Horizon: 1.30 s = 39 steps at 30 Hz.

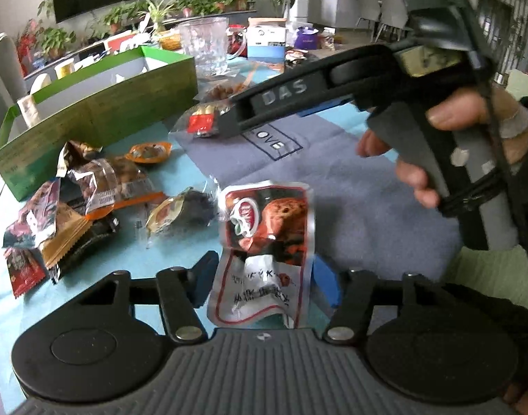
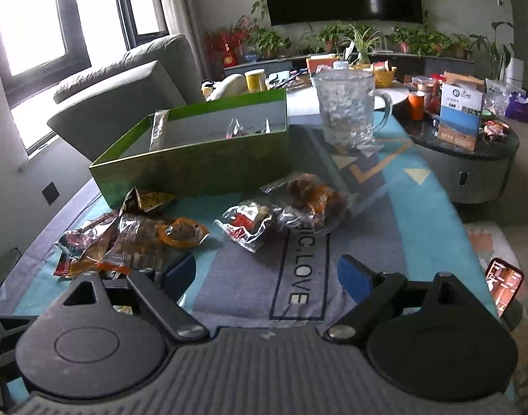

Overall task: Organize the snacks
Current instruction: 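Grasp the sausage pouch with left tool while right tool grasps a clear bag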

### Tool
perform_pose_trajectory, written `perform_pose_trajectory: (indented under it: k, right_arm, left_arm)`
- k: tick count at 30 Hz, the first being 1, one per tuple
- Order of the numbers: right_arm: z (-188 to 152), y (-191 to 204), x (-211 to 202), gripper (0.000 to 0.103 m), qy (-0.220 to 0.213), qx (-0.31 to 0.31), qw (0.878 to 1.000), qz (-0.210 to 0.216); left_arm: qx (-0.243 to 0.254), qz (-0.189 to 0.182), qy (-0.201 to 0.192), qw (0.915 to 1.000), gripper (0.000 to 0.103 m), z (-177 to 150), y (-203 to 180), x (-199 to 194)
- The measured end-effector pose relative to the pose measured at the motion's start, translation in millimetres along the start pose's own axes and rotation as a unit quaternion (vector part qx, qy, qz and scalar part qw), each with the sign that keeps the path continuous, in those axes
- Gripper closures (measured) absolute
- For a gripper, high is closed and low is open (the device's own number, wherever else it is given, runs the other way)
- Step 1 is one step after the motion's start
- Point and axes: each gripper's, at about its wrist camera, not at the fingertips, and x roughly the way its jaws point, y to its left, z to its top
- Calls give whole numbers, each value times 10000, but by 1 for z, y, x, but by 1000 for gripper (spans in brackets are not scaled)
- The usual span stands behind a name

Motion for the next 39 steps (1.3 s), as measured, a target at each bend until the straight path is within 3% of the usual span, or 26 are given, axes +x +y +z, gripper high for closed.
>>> perform_pose_trajectory:
  k: [9,17,22,27,39]
  right_arm:
    - [6,3,13,57,57,153,9998,140]
    - [18,15,34,57,137,376,9991,166]
    - [23,26,50,57,232,404,9989,-82]
    - [28,32,69,57,366,689,9954,-562]
    - [28,51,95,57,188,13,9932,-1146]
  left_arm:
    - [-94,-170,-416,9989,50,5,10,-26]
    - [-449,268,-774,9956,50,5,41,-60]
    - [-568,833,-1051,9893,50,5,61,-75]
    - [-795,1113,-1069,9848,50,3,80,-75]
    - [-1188,1282,-992,9796,49,-6,113,-68]
